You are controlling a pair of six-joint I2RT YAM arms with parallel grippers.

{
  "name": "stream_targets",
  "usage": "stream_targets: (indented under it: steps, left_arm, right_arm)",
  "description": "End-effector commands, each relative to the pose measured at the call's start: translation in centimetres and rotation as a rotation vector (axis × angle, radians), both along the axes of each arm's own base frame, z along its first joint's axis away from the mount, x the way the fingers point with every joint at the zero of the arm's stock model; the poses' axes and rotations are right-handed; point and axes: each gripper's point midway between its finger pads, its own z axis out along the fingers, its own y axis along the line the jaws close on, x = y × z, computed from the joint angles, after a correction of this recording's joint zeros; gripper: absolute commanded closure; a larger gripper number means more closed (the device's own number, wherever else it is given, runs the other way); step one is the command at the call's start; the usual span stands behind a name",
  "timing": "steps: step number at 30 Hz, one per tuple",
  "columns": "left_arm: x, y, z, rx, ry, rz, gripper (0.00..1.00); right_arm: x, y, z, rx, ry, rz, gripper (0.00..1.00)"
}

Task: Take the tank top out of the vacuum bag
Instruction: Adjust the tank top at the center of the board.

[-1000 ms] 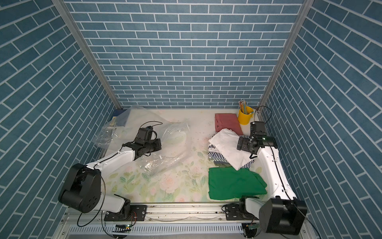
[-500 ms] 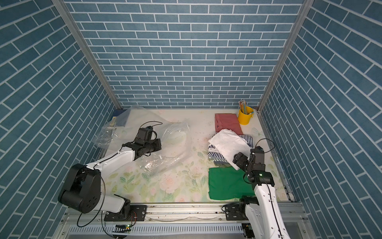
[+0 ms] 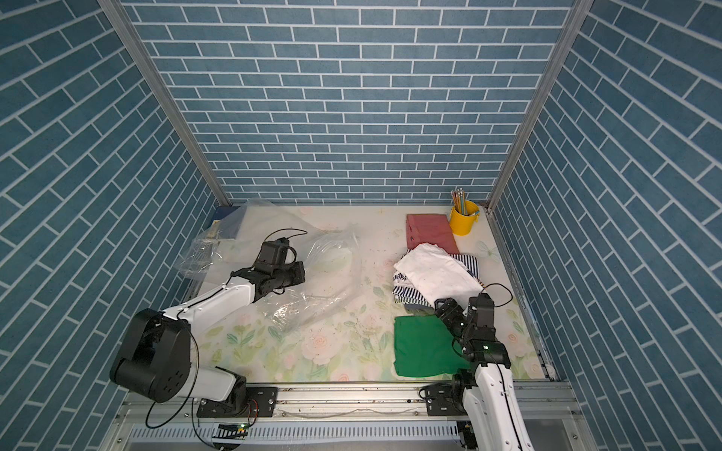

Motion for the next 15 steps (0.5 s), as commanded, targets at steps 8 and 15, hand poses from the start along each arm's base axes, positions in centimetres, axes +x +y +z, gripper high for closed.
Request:
stream_targets:
  steps: [8, 15]
  left_arm:
    - [0.0, 0.0, 0.4, -0.009, -0.007, -0.003, 1.0]
    - [-0.1, 0.0, 0.3, -0.009, -0.005, -0.003, 1.0]
  right_arm:
    - [1.2, 0.4, 4.5, 0.069, -0.117, -0.024, 0.43]
    - [1.7, 0.3, 5.5, 0.07, -0.139, -0.026, 0.59]
